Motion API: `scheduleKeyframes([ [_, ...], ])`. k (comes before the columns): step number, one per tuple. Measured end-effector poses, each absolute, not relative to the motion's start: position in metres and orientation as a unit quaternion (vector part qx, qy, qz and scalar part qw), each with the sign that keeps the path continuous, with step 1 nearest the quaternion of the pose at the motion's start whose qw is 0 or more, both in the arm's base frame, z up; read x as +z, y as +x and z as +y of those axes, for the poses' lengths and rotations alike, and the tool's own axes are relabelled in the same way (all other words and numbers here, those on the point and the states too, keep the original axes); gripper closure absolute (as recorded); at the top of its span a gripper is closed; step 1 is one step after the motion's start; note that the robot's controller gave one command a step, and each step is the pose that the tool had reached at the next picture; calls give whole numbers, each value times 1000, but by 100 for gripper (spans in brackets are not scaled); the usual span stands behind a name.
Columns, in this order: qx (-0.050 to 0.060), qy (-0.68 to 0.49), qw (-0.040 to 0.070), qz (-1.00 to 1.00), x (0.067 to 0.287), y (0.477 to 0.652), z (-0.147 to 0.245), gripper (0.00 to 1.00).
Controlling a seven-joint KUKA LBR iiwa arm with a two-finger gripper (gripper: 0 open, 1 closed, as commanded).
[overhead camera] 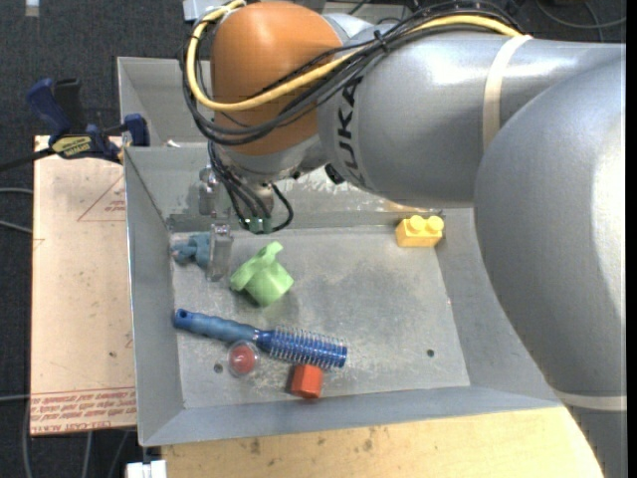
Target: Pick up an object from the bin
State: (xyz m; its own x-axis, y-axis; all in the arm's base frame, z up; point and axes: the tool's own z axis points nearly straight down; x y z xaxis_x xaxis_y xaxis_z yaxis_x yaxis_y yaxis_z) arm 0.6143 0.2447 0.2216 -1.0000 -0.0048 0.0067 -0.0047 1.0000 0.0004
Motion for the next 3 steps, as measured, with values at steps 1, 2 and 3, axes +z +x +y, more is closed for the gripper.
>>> scheduleKeyframes([
  [1,1,64,2,-998,87,652,223,0],
  [2,-1,64,-1,-998,93,654,224,100],
  [3,-1,64,-1,-998,93,654,224,0],
])
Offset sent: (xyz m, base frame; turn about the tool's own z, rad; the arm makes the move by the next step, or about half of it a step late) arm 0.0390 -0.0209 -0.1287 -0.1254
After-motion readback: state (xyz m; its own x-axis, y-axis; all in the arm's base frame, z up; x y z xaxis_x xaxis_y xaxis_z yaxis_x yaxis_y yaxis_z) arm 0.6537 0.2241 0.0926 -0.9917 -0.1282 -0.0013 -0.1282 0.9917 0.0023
